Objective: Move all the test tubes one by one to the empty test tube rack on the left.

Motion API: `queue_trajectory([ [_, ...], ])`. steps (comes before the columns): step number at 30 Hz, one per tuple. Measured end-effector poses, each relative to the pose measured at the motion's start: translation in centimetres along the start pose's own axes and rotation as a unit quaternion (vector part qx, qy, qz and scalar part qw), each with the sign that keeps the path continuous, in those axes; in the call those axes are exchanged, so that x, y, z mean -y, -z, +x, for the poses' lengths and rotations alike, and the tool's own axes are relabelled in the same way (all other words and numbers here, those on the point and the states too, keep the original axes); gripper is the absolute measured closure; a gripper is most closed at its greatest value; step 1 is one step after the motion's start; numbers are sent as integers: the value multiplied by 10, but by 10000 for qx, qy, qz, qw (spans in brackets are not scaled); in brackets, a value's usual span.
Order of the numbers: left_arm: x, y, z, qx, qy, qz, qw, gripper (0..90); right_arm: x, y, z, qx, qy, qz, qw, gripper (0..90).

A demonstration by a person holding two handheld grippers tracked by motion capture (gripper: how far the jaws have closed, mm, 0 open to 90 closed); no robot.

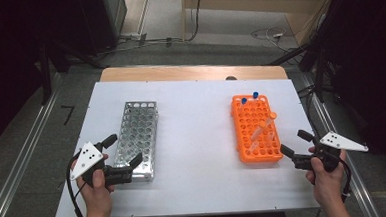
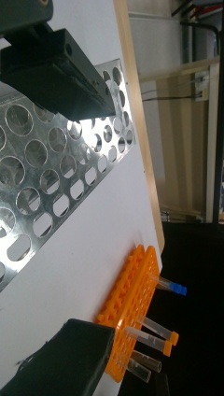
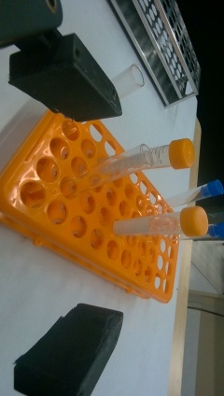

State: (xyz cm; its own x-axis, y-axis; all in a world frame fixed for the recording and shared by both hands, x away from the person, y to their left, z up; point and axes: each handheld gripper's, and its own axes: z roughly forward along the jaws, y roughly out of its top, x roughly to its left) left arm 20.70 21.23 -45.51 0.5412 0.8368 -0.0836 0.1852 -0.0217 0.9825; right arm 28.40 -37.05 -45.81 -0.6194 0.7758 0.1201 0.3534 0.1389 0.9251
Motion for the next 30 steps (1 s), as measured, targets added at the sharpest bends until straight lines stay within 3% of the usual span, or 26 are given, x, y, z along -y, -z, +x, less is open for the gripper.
queue_trajectory([
  [5, -2, 0, 0, 62, 82, -13, 9999, 0, -1, -6, 3, -76, -100, 75, 9999, 118],
  [9, -2, -3, -3, 103, 62, 56, 9999, 0, -1, -13, 9, -252, -107, 189, 9994, 277],
  [16, -3, -7, -8, 211, 69, 122, 9997, 0, 1, -27, 19, -388, -86, 383, 9985, 457],
  [19, -3, -9, -10, 244, 80, 155, 9995, 0, 2, -30, 20, -362, -156, 429, 9983, 496],
  [21, -3, -10, -13, 268, 64, 153, 9995, 0, 4, -34, 20, -175, -65, 564, 9982, 555],
  [23, -4, -10, -13, 273, 45, 159, 9995, 0, 7, -36, 19, -141, -18, 618, 9980, 594],
  [30, -5, -13, -18, 332, 48, 155, 9993, 0, 13, -43, 19, 63, 121, 678, 9976, 640],
])
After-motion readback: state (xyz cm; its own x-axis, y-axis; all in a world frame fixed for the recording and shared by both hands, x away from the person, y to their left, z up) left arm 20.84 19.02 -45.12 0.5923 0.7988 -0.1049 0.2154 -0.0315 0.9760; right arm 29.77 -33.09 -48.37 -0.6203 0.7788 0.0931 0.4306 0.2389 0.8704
